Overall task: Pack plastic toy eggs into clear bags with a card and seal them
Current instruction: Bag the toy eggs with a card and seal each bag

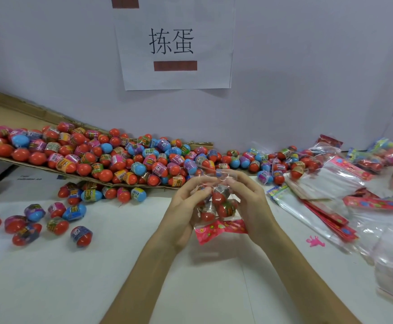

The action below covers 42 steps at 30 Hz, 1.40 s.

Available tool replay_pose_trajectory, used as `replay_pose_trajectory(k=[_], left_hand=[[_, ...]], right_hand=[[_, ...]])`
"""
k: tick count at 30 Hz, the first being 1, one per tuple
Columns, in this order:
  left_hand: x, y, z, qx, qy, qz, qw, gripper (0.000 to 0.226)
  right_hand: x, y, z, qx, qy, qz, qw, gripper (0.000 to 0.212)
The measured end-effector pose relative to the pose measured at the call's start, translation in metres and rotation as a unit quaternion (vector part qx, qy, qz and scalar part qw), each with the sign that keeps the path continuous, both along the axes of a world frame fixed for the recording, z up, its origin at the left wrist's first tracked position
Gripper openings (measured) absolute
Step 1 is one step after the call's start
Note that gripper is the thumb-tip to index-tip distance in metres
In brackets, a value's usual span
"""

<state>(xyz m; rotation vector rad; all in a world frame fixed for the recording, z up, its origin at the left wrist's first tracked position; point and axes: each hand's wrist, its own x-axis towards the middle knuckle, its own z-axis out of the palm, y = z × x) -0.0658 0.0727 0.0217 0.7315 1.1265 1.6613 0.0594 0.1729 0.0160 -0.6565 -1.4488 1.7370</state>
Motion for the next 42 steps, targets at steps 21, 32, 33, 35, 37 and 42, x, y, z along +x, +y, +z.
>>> replay_pose_trajectory(k=[21,32,33,35,37,42], left_hand=[[0.003,-0.002,-0.002,0.052,0.033,-0.102,0.993,0.031],[0.003,-0.007,0.001,0.097,0.039,-0.152,0.983,0.030],[0.003,-0.007,0.002,0.100,0.039,-0.155,0.982,0.033],[0.002,-0.008,0.003,0.109,0.036,-0.162,0.980,0.036],[0.002,-0.009,0.003,0.118,0.037,-0.169,0.978,0.038],[0.000,-0.010,0.002,0.123,0.040,-0.180,0.975,0.036]], right_hand=[[0.003,0.004,0.000,-0.158,0.097,0.044,0.982,0.013],[0.006,-0.001,0.005,-0.225,0.153,0.090,0.958,0.020],[0.007,-0.001,0.005,-0.221,0.150,0.095,0.959,0.022],[0.008,-0.002,0.007,-0.214,0.146,0.109,0.960,0.024],[0.009,-0.003,0.008,-0.219,0.149,0.124,0.956,0.025],[0.009,-0.004,0.006,-0.234,0.148,0.139,0.951,0.031]])
